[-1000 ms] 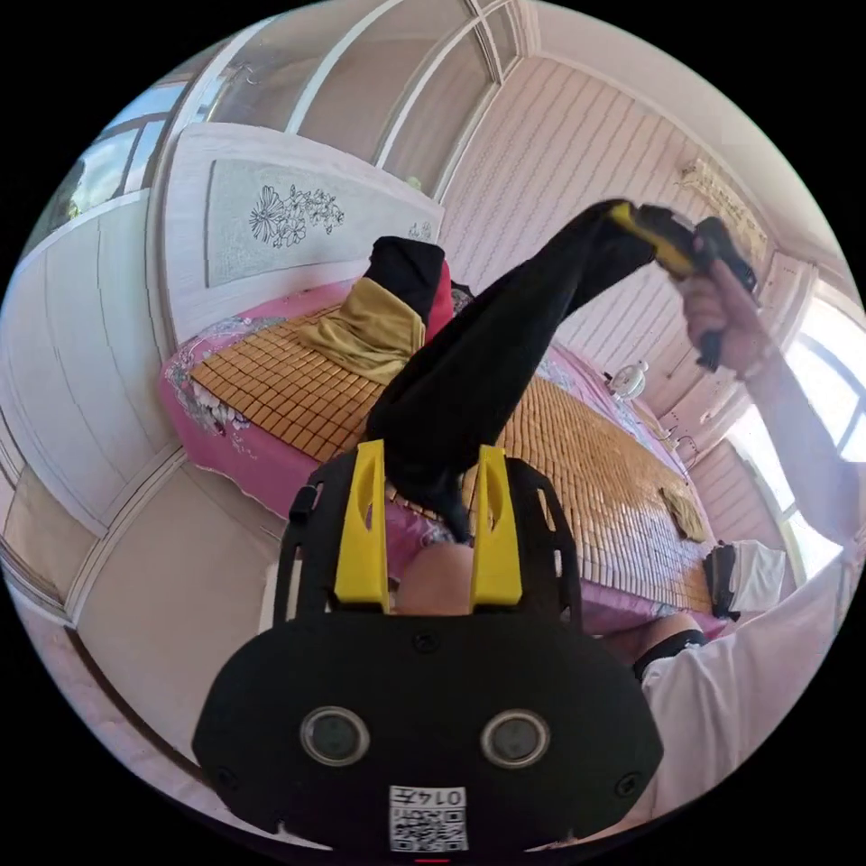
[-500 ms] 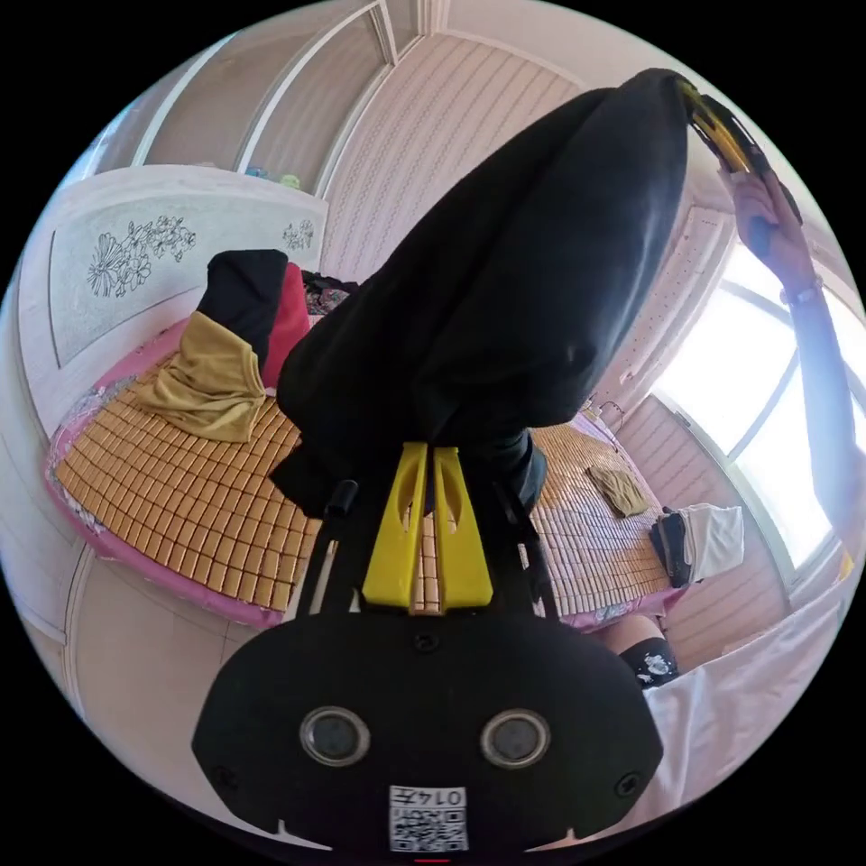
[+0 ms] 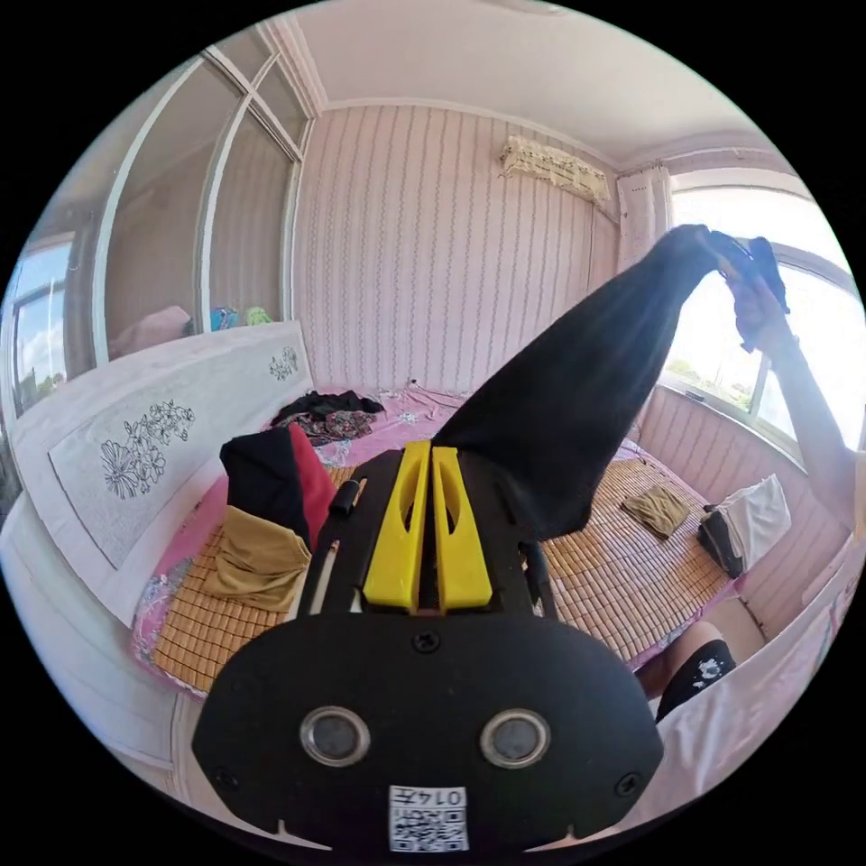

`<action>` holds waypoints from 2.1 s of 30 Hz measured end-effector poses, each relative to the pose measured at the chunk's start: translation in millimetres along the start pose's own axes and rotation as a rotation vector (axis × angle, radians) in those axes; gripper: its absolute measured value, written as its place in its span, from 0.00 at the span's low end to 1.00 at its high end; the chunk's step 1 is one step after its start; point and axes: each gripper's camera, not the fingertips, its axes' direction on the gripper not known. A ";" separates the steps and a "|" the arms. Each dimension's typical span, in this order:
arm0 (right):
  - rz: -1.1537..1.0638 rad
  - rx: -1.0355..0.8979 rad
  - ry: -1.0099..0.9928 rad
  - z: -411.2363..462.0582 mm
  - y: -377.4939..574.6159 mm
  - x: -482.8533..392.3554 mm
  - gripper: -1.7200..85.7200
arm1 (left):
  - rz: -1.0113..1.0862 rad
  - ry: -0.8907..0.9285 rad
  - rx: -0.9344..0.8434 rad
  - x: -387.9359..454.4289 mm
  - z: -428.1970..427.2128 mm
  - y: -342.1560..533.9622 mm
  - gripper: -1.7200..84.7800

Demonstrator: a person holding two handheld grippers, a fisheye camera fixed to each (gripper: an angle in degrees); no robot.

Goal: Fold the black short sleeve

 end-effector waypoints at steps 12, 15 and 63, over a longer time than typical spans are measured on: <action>0.347 -0.066 0.042 -106.2 225.1 79.7 0.02 | 0.398 -0.076 -0.030 84.1 111.7 -186.9 0.01; 0.615 -0.096 0.155 -120.0 313.1 110.3 0.02 | 0.370 0.134 -0.147 129.5 208.3 -188.6 0.04; 0.700 -0.181 -0.138 -123.9 486.3 89.5 0.02 | 0.446 0.163 -0.134 222.1 341.0 -260.5 0.01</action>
